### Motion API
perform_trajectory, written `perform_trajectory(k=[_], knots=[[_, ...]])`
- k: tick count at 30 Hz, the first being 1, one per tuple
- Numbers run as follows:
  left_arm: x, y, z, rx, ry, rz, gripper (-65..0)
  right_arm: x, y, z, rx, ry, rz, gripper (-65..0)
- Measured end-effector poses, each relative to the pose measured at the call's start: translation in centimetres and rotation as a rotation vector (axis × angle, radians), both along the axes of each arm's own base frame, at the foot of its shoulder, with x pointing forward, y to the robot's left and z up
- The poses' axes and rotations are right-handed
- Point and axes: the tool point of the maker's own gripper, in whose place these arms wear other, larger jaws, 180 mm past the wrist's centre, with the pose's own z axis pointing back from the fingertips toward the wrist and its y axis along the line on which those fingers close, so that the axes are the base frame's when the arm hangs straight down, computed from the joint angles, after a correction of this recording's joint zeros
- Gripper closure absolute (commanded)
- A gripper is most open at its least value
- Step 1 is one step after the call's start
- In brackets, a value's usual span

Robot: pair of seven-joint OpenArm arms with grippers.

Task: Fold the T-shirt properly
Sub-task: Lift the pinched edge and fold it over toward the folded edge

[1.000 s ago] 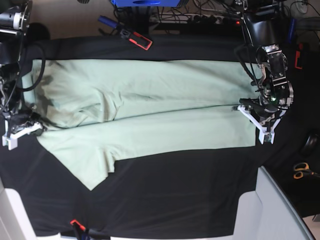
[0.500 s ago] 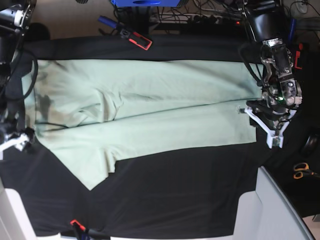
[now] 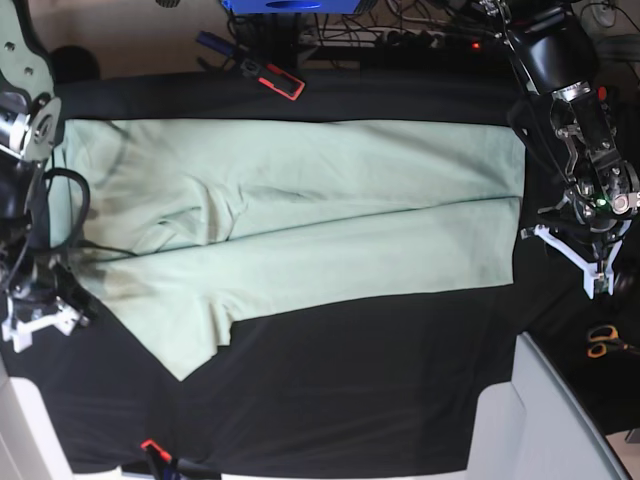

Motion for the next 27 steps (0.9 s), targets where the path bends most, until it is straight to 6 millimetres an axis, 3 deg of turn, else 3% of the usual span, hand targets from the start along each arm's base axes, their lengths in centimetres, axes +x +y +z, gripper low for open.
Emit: perform_trajectory(k=[2,7,16,21,27], knots=[[-0.6,0.8,0.0,-0.008,-0.006,0.035,-32.2,0.6,0.8,-0.8,-0.011,0.012,0.006,-42.2],[-1.7,2.4,0.2,0.004,-0.006,0.080,-32.2,-0.2,2.2,-3.2,0.025,0.033,-0.025,-42.2],[-2.5,3.6,0.5,0.034,0.013,0.080,-32.4,0.0,2.5,-3.1,0.032,0.046,-0.019,-41.5],[-2.0,3.5,0.7,0.034,0.004,0.076,-32.4,0.1,3.7,-3.3,0.044,0.049,-0.007,-31.6],[-2.0,3.3,0.6,0.031,0.004,0.073,-32.4,0.0,3.9,-3.4,0.049,0.053,-0.001,-29.5]])
